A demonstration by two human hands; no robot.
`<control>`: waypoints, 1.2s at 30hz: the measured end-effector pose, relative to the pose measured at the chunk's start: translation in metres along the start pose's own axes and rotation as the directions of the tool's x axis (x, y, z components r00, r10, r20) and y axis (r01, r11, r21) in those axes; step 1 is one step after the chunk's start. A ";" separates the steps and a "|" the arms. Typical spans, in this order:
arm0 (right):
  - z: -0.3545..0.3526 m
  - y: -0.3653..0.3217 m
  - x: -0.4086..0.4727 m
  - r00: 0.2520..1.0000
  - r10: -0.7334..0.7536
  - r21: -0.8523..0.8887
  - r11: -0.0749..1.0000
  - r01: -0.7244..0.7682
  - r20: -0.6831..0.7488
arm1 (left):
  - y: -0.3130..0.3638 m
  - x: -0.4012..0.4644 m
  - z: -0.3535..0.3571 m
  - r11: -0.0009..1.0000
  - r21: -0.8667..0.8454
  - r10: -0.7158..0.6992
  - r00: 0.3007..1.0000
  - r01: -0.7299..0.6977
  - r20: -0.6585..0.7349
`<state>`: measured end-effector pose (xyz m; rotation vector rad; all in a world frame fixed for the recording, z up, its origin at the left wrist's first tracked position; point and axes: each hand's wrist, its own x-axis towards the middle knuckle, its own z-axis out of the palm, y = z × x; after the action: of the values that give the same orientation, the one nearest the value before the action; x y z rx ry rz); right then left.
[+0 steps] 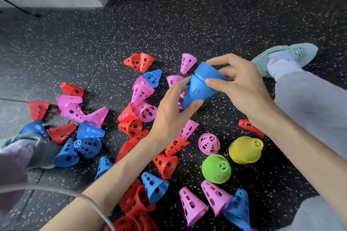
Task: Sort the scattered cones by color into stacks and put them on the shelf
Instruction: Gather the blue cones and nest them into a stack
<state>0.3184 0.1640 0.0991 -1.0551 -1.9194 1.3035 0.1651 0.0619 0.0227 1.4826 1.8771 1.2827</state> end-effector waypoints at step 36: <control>0.011 0.016 0.007 0.997 0.062 -0.193 0.980 -0.053 0.039 | -0.081 0.047 -0.037 0.976 0.170 -0.150 0.985 0.134 0.089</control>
<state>0.3107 0.1687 0.0803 -1.1931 -2.0953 1.2001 0.0782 0.0898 -0.0188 1.4347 2.0213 0.9901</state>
